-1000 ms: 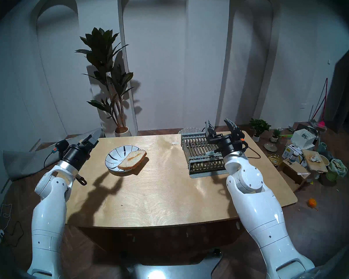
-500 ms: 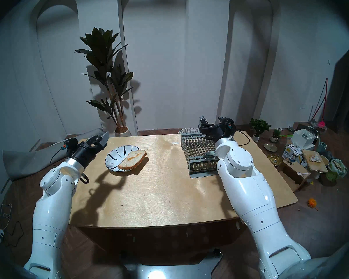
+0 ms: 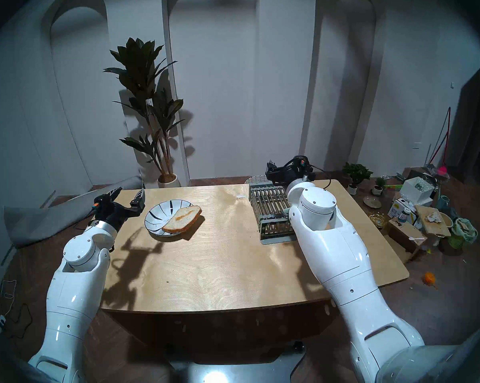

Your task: Spread peanut butter over the slice of bread with the knife

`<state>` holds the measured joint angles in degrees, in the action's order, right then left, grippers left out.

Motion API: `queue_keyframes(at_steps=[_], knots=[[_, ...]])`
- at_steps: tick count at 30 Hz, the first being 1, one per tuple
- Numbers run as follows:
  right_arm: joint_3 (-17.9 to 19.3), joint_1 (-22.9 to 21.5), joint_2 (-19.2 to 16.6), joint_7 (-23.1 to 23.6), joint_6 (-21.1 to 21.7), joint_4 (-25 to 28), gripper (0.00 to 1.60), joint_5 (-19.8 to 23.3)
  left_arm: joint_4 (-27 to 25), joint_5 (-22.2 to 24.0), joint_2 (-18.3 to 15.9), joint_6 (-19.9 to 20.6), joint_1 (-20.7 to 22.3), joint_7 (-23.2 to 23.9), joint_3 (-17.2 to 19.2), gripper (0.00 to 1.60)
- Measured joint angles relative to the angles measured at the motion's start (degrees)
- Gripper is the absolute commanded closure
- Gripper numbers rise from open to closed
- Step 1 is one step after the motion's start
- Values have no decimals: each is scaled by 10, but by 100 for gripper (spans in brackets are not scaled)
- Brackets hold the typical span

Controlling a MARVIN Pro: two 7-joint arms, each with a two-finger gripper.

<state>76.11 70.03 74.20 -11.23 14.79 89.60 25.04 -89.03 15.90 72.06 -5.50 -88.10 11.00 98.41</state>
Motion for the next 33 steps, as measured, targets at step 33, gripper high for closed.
queue_keyframes(at_steps=[33], knots=[[6,-2,18,40,-100,-60,0,21,-4,31,15,-13,0,-8,20,0]])
